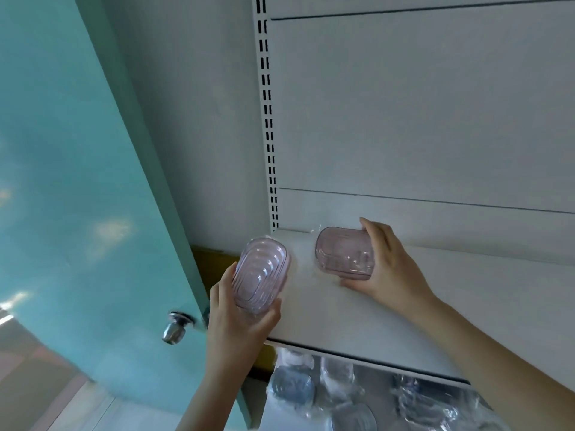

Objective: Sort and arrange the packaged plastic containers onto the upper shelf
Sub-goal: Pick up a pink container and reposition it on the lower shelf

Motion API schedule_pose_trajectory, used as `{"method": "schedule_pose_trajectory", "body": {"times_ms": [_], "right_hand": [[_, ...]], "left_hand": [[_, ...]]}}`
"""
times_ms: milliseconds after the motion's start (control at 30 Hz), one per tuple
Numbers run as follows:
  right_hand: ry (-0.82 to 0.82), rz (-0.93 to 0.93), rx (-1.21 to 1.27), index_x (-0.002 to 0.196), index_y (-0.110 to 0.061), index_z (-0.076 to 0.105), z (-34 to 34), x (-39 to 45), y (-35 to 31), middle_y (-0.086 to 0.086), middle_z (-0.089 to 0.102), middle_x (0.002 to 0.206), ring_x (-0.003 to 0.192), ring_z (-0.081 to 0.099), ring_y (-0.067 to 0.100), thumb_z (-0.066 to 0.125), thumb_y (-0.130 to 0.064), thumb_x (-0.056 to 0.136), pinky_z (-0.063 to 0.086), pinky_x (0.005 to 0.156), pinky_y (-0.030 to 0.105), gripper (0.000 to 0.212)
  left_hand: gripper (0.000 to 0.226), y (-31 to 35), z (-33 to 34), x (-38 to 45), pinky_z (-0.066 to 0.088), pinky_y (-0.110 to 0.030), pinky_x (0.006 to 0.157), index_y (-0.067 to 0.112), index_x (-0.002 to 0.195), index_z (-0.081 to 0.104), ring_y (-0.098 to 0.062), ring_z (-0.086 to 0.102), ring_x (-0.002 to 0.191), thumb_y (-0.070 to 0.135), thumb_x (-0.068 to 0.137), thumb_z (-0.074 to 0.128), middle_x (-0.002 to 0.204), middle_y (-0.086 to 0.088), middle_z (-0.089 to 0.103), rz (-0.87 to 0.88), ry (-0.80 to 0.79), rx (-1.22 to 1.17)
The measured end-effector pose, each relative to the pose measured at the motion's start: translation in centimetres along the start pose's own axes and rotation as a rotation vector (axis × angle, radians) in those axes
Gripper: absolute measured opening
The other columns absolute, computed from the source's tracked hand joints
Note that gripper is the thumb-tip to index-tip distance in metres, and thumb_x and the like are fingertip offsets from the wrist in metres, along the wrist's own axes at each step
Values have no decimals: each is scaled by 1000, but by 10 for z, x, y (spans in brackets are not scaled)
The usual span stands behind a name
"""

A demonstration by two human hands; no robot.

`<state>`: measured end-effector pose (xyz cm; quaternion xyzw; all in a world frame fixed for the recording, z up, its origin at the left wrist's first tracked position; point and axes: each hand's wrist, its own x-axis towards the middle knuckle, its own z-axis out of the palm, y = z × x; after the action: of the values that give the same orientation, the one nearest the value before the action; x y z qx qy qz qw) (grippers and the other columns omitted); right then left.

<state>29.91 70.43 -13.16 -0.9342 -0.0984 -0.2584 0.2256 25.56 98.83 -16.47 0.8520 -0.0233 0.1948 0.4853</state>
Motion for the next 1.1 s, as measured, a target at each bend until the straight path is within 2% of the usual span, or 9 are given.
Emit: {"method": "schedule_pose_trajectory", "body": {"times_ms": [133, 267, 433, 600, 700, 767, 867, 933, 1100], "right_hand": [[115, 14, -80, 141, -13, 45, -43, -40, -3, 2, 40, 138, 121, 52, 23, 87, -58, 53, 55, 92, 42, 108], [186, 135, -136, 137, -13, 47, -81, -92, -4, 0, 40, 138, 121, 51, 18, 88, -56, 53, 52, 94, 33, 104], [296, 294, -151, 140, -11, 44, -128, -167, 1, 0, 36, 144, 127, 47, 14, 86, -55, 58, 47, 96, 27, 102], [445, 428, -75, 141, -5, 42, -166, -247, 23, 3, 44, 141, 130, 47, 17, 91, -48, 60, 45, 107, 34, 104], [525, 488, -86, 139, -2, 44, -184, -295, 44, 5, 46, 138, 127, 46, 15, 92, -43, 60, 43, 107, 31, 100], [566, 538, -62, 137, 0, 44, -192, -329, 62, 11, 48, 137, 126, 47, 20, 94, -41, 60, 45, 105, 36, 100], [575, 596, -18, 139, 0, 43, -207, -381, 96, 10, 46, 139, 130, 46, 25, 93, -38, 60, 46, 106, 42, 101], [520, 660, 0, 140, -4, 42, -215, -414, 116, 5, 44, 139, 131, 45, 19, 89, -42, 61, 46, 105, 37, 100], [402, 981, 110, 142, -15, 40, -221, -505, 175, -1, 41, 135, 122, 46, 13, 82, -57, 65, 47, 99, 36, 98]], "left_hand": [[95, 14, 5, -11, 55, -40, 91, 39, 146, 30, -11, 49, 117, 46, 68, 84, 133, 14, 41, 112, -57, 11], [94, 38, 25, -27, 53, -34, 88, 36, 146, 32, -10, 50, 116, 47, 68, 83, 130, 15, 42, 234, -186, -66], [96, 64, 55, -64, 54, -42, 91, 35, 148, 33, -14, 53, 119, 54, 68, 82, 134, 13, 43, 319, -341, -187], [95, 87, 88, -119, 52, -54, 91, 25, 147, 35, -23, 55, 118, 52, 65, 75, 136, 9, 43, 478, -427, -217], [96, 96, 111, -158, 53, -47, 92, 23, 146, 36, -21, 54, 119, 50, 63, 77, 135, 14, 40, 567, -499, -208], [96, 100, 129, -186, 52, -40, 95, 25, 146, 35, -18, 53, 121, 50, 63, 76, 135, 15, 39, 599, -564, -184], [96, 107, 164, -236, 45, -22, 100, 30, 147, 34, -11, 51, 123, 51, 64, 77, 136, 20, 38, 551, -658, -128], [96, 110, 188, -267, 40, -11, 98, 30, 147, 35, -5, 50, 123, 52, 65, 79, 136, 19, 42, 458, -706, -86], [95, 120, 250, -341, 51, -28, 86, 34, 146, 36, -5, 55, 113, 53, 64, 79, 131, 19, 44, 267, -768, -8]]}}
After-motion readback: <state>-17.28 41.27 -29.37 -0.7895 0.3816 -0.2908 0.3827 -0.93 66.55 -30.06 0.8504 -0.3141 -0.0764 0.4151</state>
